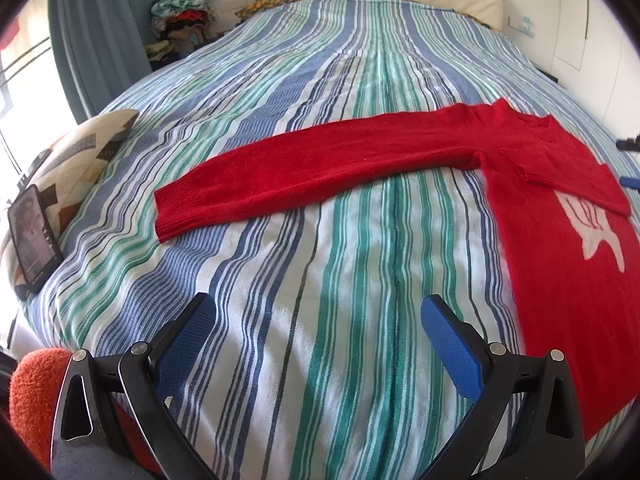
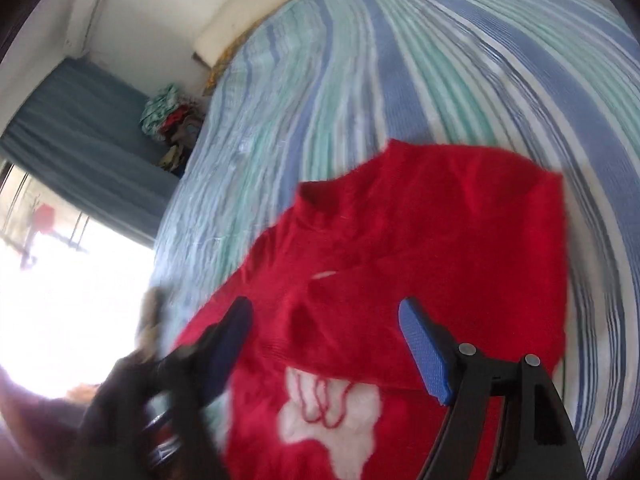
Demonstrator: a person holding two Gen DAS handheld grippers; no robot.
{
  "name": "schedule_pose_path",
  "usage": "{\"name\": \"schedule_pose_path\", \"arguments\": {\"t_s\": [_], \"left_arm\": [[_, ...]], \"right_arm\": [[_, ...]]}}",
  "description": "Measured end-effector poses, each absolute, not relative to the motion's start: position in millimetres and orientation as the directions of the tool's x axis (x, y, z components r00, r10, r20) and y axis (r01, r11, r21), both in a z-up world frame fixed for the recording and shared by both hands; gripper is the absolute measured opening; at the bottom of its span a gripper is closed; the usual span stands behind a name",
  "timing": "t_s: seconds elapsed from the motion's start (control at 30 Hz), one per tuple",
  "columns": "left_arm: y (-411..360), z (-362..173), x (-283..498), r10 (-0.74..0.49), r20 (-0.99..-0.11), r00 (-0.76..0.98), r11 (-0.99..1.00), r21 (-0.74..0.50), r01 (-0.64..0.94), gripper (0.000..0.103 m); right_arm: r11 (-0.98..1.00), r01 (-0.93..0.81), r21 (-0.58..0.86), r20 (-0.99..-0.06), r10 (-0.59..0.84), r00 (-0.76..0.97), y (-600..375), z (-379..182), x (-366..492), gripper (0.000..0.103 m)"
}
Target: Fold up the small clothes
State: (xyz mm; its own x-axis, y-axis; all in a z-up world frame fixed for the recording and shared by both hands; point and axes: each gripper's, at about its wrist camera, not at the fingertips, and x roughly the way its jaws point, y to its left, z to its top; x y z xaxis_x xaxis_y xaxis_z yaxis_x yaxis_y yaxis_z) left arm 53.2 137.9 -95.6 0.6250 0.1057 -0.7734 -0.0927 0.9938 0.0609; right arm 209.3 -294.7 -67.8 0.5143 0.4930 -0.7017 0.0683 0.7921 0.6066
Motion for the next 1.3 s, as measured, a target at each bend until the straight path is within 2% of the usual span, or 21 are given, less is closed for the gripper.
{"name": "schedule_pose_path", "arguments": {"t_s": [0.1, 0.13, 0.17, 0.2, 0.23, 0.4, 0.5, 0.7, 0.77, 0.93, 1.3], "left_arm": [[136.4, -95.1, 50.6, 0.109, -0.771, 0.627, 0.994, 0.073, -0.084, 0.102], [137.2, -94.3, 49.9, 0.111, -0.769, 0.629, 0.994, 0.073, -0.086, 0.102], [138.3, -93.6, 49.6, 0.111, -0.768, 0.63, 0.993, 0.071, -0.089, 0.102], [140.0, -93.2, 49.4, 0.11, -0.769, 0.63, 0.993, 0.065, -0.094, 0.102], [141.7, -93.5, 50.0, 0.107, -0.771, 0.627, 0.993, 0.058, -0.098, 0.102], [144.6, -101.0, 63.7, 0.105, -0.787, 0.608, 0.991, 0.034, -0.128, 0.102], [132.6, -105.3, 87.5, 0.059, -0.789, 0.612, 0.997, 0.015, -0.076, 0.102], [95.0, -127.4, 138.3, -0.075, -0.788, 0.611, 0.993, -0.006, 0.114, 0.102], [89.9, -150.2, 150.9, -0.075, -0.826, 0.559, 0.989, 0.011, 0.148, 0.103], [91.4, -147.8, 138.5, -0.07, -0.791, 0.608, 0.991, 0.014, 0.132, 0.103], [92.4, -147.9, 139.2, -0.079, -0.791, 0.607, 0.991, 0.001, 0.131, 0.103]], "right_arm": [[0.823, 0.248, 0.512, -0.817, 0.376, 0.437, -331.5, -117.8, 194.0, 0.075], [0.835, 0.284, 0.47, -0.848, 0.338, 0.409, -342.0, -129.8, 186.7, 0.065], [0.834, 0.278, 0.477, -0.841, 0.34, 0.421, -350.7, -133.8, 178.1, 0.06], [0.831, 0.271, 0.486, -0.828, 0.338, 0.448, -356.6, -131.6, 168.9, 0.063], [0.844, 0.293, 0.45, -0.841, 0.29, 0.456, -361.5, -126.6, 159.9, 0.072], [0.911, 0.209, 0.356, -0.802, 0.183, 0.568, -357.5, -81.3, 103.1, 0.076], [0.948, 0.191, 0.254, -0.772, 0.08, 0.631, -349.5, -67.1, 69.0, 0.078], [0.898, 0.387, 0.211, -0.724, -0.122, 0.679, -369.3, -76.5, 14.6, 0.078], [0.866, 0.427, 0.259, -0.702, -0.134, 0.699, -376.9, -72.6, 1.5, 0.078], [0.872, 0.422, 0.247, -0.693, -0.146, 0.706, -374.3, -68.3, -1.8, 0.081], [0.911, 0.35, 0.219, -0.693, -0.108, 0.713, -349.3, -75.7, 8.1, 0.081]]}}
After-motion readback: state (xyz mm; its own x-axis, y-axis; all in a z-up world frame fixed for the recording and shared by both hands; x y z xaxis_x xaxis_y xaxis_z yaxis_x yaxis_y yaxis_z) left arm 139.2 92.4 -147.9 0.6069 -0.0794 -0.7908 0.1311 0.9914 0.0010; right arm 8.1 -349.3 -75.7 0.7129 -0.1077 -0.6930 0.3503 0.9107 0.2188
